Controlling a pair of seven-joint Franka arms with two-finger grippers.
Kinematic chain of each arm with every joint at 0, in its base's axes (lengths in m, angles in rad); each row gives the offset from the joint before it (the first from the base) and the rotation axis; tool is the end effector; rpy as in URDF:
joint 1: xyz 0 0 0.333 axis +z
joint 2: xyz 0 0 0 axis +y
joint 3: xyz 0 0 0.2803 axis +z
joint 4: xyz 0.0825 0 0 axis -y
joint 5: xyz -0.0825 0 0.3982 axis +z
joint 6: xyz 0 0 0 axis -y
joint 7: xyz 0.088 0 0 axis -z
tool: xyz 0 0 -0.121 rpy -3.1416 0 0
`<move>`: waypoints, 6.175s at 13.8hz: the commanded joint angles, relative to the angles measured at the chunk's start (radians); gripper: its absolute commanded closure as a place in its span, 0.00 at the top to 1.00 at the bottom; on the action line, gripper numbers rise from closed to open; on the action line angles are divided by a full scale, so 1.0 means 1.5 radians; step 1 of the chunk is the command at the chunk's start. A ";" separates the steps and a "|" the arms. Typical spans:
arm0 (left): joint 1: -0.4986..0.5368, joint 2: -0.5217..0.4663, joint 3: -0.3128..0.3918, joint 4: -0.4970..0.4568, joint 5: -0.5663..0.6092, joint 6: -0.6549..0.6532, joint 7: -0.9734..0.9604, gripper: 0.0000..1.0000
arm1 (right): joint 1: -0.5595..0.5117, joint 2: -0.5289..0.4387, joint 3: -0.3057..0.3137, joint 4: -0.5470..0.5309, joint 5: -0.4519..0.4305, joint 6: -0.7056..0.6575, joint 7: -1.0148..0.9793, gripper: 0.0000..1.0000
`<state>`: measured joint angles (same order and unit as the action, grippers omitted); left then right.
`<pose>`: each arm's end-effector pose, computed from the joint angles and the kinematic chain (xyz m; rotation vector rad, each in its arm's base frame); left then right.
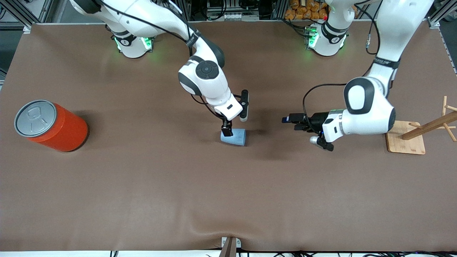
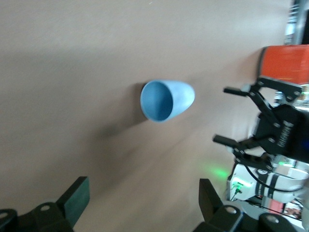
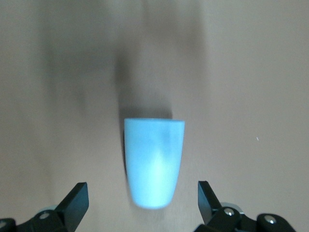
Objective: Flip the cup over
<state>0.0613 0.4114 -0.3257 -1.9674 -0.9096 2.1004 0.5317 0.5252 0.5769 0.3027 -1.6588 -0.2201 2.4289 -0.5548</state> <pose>0.5614 -0.2008 0.2201 2.2604 -0.2103 -0.1823 0.4885 0.4985 0.2558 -2.2976 -2.0748 -0.3466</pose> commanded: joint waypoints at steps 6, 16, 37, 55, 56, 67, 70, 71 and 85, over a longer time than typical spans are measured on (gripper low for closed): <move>-0.097 0.109 -0.005 0.014 -0.255 0.104 0.217 0.91 | -0.073 -0.083 -0.002 -0.011 -0.002 -0.073 0.093 1.00; -0.150 0.193 -0.005 0.062 -0.412 0.135 0.302 0.63 | -0.160 -0.186 -0.045 0.056 -0.002 -0.341 0.269 1.00; -0.114 -0.006 0.034 0.064 0.154 0.146 -0.273 0.00 | -0.384 -0.331 -0.078 0.056 0.090 -0.555 0.431 1.00; 0.046 -0.024 0.035 0.009 0.666 0.058 -0.443 0.00 | -0.376 -0.412 -0.166 0.108 0.187 -0.729 0.438 1.00; 0.046 -0.017 0.035 0.006 0.667 0.070 -0.442 0.00 | -0.375 -0.412 -0.167 0.108 0.195 -0.728 0.434 1.00; 0.043 -0.062 0.021 0.174 0.690 -0.089 -0.417 1.00 | -0.374 -0.397 -0.176 0.043 0.193 -0.625 0.408 1.00; 0.044 -0.072 0.004 0.318 0.688 -0.232 -0.407 1.00 | -0.376 -0.398 -0.176 0.045 0.193 -0.617 0.408 1.00; 0.046 -0.084 0.003 0.342 0.684 -0.280 -0.405 1.00 | -0.376 -0.397 -0.176 0.050 0.193 -0.622 0.410 1.00; -0.114 -0.299 0.197 0.255 0.631 -0.354 -0.403 1.00 | -0.377 -0.397 -0.174 0.069 0.195 -0.685 0.410 1.00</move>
<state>-0.0759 0.0667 -0.0652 -1.4735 0.0535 1.5656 -0.0819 -0.0192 -0.0092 0.0286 -1.5616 0.0636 1.4183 0.0706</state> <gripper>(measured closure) 0.000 0.000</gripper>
